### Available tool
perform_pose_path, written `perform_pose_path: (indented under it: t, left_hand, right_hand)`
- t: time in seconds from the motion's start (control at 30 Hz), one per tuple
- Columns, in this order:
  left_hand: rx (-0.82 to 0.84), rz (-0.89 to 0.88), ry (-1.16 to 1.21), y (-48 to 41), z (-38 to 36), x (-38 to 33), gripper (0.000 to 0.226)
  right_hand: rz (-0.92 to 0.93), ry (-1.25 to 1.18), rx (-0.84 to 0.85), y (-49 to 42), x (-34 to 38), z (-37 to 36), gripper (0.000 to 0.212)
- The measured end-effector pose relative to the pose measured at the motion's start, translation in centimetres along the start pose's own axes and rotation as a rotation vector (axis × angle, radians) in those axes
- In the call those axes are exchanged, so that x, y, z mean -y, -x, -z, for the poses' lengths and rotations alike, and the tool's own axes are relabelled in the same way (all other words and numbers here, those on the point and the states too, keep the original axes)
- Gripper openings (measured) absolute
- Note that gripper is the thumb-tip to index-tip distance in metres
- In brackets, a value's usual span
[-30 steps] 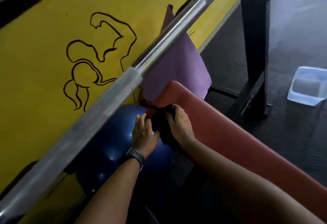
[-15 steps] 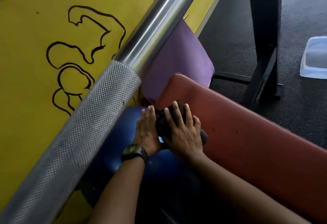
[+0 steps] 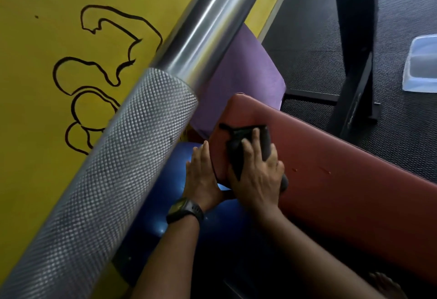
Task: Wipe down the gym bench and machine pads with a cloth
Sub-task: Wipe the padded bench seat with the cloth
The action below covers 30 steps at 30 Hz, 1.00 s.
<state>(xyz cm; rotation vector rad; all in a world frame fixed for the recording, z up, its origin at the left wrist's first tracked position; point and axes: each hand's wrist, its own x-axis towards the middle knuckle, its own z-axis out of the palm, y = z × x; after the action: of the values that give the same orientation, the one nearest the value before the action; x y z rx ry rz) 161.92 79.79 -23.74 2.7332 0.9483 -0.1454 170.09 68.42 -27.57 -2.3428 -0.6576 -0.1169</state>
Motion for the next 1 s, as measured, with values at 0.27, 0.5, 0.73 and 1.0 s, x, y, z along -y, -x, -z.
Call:
perform_pose_path:
  t: [0.27,0.5,0.73,1.0]
  left_hand:
    - [0.031,-0.012,-0.051,-0.2,0.2,0.3,0.159]
    - [0.018,-0.017,-0.046,-0.1,-0.1,0.6,0.16]
    - [0.039,-0.019,-0.099,-0.3,0.5,0.1,0.155]
    - [0.016,-0.027,-0.032,0.0,0.3,0.0,0.157]
  right_hand:
    - [0.465,0.0,-0.03,-5.9,1.1,-0.3,0.053]
    - [-0.057,0.056,-0.092,-6.7,-0.1,-0.8,0.06]
    - [0.248,-0.019,-0.046,-3.3,1.7,-0.5,0.057]
    - [0.026,0.091,-0.108,-11.0,-0.7,-1.0,0.06]
